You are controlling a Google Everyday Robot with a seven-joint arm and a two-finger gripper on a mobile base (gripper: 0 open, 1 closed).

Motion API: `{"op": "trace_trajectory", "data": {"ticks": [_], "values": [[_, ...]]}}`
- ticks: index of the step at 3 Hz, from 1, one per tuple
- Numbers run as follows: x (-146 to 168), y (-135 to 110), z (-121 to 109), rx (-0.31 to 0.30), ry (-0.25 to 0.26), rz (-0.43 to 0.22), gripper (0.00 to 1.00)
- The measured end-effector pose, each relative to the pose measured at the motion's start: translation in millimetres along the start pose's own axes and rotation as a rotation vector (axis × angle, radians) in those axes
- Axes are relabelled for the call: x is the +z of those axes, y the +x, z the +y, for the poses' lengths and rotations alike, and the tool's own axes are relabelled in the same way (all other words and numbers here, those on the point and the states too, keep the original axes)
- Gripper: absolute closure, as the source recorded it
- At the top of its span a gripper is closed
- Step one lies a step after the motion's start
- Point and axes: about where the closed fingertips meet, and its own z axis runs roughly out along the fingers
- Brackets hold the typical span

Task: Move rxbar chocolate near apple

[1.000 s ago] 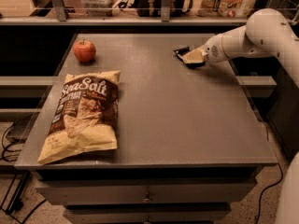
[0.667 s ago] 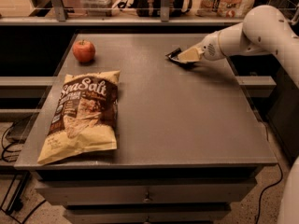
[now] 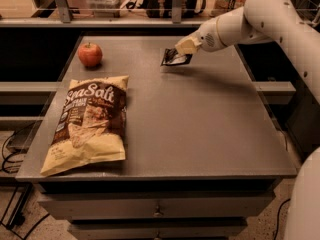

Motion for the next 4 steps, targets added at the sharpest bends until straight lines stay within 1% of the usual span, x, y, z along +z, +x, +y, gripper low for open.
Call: {"op": "trace_trajectory", "data": {"ticks": [1, 2, 3, 4], "values": [[22.7, -41.9, 25.0, -0.08, -0.06, -0.025, 1.0], [49.0, -87.3, 48.3, -0.145, -0.104, -0.071, 1.0], [80.5, -124.1, 77.3, -0.193, -0.171, -0.108, 1.0], [107.4, -148.5, 112.1, -0.229, -0.261, -0.133, 1.0]]}}
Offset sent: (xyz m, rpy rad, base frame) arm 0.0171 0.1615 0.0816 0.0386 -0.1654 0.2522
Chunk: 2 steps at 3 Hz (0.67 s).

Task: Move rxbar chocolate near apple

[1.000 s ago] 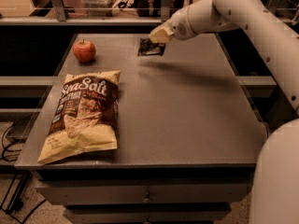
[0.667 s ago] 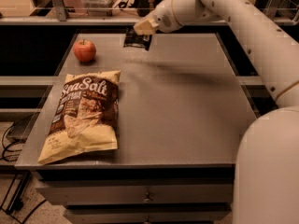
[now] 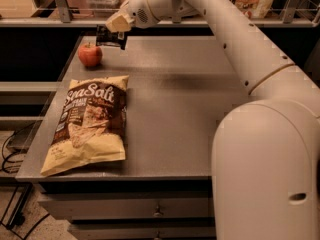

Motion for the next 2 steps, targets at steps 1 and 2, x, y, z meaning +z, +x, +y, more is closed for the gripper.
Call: {"op": "trace_trajectory", "data": {"ticks": [1, 2], "values": [[22.5, -7.9, 12.2, -0.014, -0.043, 0.007, 0.83], [27.4, -2.9, 11.4, 0.004, -0.037, 0.023, 0.61]]}}
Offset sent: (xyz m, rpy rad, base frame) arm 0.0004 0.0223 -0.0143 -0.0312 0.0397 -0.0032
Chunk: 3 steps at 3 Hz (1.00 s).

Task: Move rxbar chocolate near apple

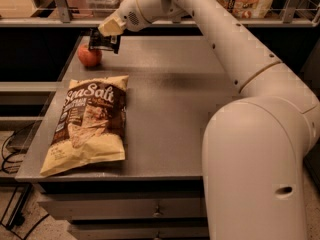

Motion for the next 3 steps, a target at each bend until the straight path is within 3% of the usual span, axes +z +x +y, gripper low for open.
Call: {"op": "trace_trajectory", "data": {"ticks": [2, 3], "values": [[4.1, 16.9, 4.4, 0.055, -0.019, 0.017, 0.13], [4.2, 28.3, 8.4, 0.09, -0.033, 0.03, 0.0]]}}
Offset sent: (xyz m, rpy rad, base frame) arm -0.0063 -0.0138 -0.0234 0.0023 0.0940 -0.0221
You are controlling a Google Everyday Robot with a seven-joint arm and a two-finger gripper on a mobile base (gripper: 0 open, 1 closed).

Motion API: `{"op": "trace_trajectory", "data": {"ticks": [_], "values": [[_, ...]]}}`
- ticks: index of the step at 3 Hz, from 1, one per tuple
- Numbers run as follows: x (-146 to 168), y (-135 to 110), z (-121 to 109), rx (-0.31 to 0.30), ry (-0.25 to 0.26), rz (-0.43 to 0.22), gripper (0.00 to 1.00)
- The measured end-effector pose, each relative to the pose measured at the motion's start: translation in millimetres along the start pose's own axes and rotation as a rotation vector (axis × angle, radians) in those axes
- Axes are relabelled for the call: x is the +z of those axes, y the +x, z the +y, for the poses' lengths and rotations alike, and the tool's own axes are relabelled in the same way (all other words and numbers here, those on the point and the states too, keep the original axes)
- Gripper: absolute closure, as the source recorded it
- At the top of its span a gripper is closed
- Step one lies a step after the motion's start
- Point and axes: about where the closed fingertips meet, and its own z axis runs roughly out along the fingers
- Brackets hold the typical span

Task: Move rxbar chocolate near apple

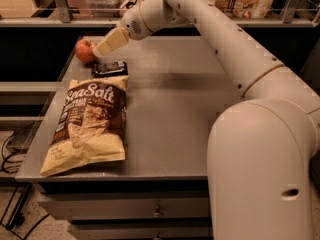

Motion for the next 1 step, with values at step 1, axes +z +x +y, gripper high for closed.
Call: {"op": "trace_trajectory", "data": {"ticks": [1], "values": [[0.2, 0.2, 0.1, 0.0, 0.0, 0.0, 0.0]]}}
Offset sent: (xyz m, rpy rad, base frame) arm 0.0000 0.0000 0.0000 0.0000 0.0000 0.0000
